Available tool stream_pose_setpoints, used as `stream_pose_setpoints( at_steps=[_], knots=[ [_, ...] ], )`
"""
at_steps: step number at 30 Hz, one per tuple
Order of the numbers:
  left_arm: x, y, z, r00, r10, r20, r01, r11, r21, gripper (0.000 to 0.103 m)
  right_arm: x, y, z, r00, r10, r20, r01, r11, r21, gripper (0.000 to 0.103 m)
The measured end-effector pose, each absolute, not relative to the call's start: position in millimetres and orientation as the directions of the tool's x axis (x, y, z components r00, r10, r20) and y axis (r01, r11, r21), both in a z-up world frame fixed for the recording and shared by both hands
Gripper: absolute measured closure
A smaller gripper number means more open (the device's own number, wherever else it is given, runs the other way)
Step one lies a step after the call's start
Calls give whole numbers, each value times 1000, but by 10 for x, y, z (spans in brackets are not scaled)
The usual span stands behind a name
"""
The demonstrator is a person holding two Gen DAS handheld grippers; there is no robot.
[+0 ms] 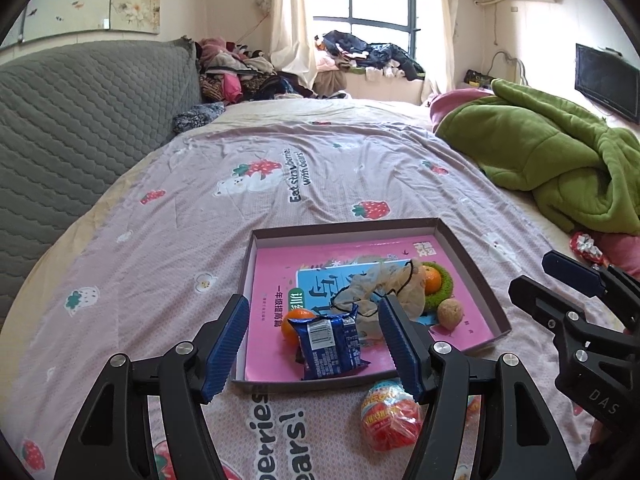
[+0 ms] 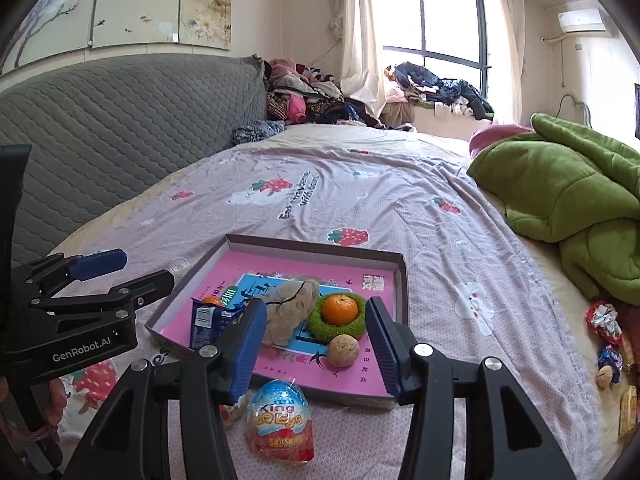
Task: Organize objects
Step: 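Raise both open grippers from the tray toward the two chocolate eggs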
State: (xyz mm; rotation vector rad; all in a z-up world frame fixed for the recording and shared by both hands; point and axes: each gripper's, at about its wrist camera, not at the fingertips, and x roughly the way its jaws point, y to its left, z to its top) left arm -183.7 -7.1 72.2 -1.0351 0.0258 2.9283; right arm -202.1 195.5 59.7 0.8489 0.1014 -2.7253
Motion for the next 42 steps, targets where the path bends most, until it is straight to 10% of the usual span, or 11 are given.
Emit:
stream_pose_setpoints(
  at_steps=[42],
  knots=[
    [-1088, -4, 883, -780, 40, -625, -65, -998, 18, 34, -1334, 2144, 601, -780, -251, -574, 289, -957, 26, 51]
  ],
)
